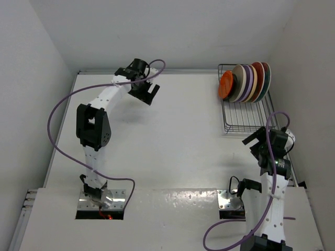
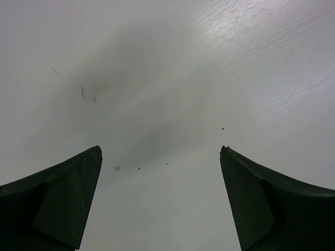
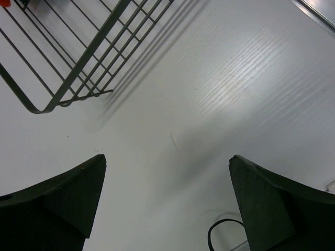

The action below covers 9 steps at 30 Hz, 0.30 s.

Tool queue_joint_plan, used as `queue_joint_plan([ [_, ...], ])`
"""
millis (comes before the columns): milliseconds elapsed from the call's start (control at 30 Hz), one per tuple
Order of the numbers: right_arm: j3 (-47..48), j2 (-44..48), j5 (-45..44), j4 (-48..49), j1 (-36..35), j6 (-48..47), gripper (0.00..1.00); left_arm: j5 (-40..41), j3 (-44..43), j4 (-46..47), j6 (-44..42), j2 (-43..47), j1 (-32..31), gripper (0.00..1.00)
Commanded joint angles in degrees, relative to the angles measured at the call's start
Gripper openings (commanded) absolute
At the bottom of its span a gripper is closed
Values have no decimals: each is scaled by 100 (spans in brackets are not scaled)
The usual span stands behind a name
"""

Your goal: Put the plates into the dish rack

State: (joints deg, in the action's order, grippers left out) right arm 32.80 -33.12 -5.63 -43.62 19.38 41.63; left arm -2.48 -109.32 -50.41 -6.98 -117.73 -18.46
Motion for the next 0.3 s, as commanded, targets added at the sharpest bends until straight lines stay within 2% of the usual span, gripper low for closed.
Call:
queue_joint_plan([
  [0,183,25,-175,-121,22,-5,100,204,-11,102,22,365,-210,100],
  [267,104,8,0,-59,22,-23,100,819,551,233,-101,776,-764,100],
])
